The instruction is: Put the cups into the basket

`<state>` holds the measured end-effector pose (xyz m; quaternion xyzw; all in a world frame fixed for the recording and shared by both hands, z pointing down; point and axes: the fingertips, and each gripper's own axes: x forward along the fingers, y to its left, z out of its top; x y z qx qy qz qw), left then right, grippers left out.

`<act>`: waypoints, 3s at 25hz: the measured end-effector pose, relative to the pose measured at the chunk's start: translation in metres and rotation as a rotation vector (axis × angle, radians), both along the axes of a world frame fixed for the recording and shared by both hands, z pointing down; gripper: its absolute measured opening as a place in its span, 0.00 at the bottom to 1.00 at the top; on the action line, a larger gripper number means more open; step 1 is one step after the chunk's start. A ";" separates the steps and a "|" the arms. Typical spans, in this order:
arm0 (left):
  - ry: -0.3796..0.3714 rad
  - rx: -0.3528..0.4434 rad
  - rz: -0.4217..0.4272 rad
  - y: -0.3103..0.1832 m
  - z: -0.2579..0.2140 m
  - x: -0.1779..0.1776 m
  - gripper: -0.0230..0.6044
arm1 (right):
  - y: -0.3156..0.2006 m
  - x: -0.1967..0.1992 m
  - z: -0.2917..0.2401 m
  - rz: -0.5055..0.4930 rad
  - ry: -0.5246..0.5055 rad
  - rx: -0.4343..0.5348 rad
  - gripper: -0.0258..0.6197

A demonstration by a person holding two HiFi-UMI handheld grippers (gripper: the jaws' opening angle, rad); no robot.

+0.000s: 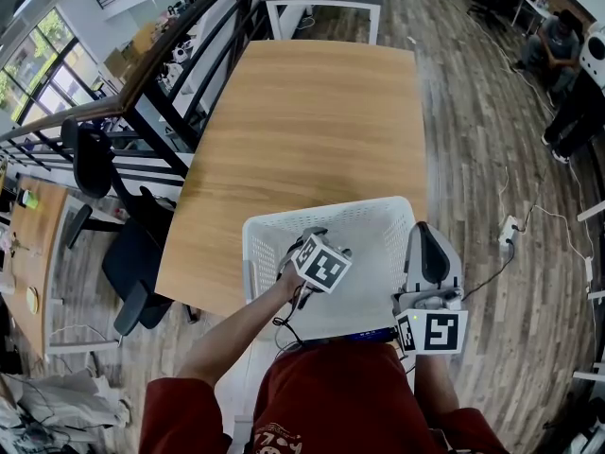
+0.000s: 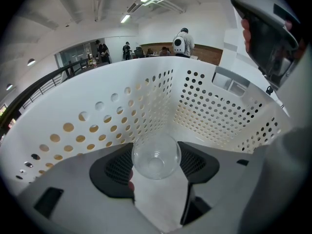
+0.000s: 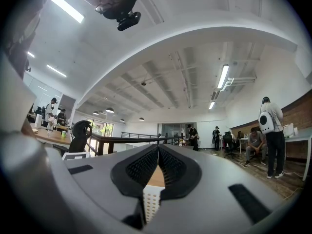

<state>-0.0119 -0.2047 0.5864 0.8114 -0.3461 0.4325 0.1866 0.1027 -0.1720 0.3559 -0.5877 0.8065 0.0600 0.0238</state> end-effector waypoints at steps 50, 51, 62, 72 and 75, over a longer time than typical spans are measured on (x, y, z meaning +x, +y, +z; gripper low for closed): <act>0.165 0.198 -0.065 -0.002 -0.074 -0.009 0.59 | -0.005 -0.003 -0.013 -0.014 0.019 0.018 0.06; 0.181 0.206 -0.074 -0.003 -0.078 -0.010 0.59 | -0.005 -0.004 -0.013 -0.014 0.020 0.019 0.06; 0.377 0.352 -0.173 0.001 -0.134 -0.024 0.59 | -0.008 -0.008 -0.015 -0.025 0.024 0.026 0.06; 0.499 0.513 -0.263 0.012 -0.182 -0.034 0.59 | -0.009 -0.019 -0.017 -0.058 0.029 0.033 0.06; 0.515 0.527 -0.281 0.012 -0.186 -0.037 0.59 | -0.009 -0.022 -0.016 -0.063 0.034 0.025 0.06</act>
